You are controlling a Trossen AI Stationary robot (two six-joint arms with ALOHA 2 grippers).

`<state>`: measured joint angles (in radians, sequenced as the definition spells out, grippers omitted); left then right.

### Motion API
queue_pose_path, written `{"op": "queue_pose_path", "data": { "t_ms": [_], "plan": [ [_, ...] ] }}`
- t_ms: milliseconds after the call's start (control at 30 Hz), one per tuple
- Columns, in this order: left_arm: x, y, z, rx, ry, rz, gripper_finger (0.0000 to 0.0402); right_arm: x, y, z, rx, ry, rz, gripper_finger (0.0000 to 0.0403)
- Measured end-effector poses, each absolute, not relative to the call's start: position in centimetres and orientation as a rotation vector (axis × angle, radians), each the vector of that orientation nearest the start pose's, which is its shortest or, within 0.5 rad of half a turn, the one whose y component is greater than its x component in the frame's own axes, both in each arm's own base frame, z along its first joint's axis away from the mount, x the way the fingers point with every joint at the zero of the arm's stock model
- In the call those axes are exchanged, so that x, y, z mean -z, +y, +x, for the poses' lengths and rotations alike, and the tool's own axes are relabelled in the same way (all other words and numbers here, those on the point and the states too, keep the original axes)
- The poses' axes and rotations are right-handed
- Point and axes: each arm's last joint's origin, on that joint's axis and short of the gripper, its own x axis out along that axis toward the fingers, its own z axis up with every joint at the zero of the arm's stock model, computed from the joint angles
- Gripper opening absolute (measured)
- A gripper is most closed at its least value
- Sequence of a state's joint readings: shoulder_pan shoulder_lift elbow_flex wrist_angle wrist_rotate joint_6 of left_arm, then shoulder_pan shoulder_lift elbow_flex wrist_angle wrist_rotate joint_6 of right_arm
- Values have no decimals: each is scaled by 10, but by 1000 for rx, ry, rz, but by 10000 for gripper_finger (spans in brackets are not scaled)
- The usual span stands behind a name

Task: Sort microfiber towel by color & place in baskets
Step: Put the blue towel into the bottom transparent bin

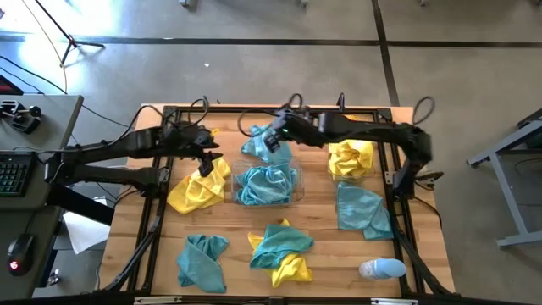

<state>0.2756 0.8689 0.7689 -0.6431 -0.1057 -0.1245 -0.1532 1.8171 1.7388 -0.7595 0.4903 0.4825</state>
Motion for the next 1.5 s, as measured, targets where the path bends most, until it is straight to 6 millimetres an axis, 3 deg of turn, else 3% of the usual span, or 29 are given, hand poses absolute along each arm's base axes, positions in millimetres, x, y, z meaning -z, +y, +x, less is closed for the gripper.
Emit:
{"op": "queue_pose_path", "data": {
  "t_ms": [200,567,800,1067,1267,1367,1500],
  "plan": [
    [-271,44,147,-406,674,-212,158,-304,-107,423,754,832,472,14],
    [-269,41,140,-385,656,-255,158,-231,-147,454,809,1012,564,178],
    [-269,41,140,-385,653,-272,158,-199,-156,460,829,1076,572,229],
    [-269,41,140,-386,652,-272,158,-163,-168,464,801,1146,636,232],
    [-269,41,140,-386,651,-274,158,-153,-168,465,801,1166,634,229],
    [-269,41,140,-387,652,-274,158,-154,-168,465,747,1192,574,201],
    [-269,41,140,-395,649,-296,158,-153,-167,464,707,1222,526,113]
  ]
}}
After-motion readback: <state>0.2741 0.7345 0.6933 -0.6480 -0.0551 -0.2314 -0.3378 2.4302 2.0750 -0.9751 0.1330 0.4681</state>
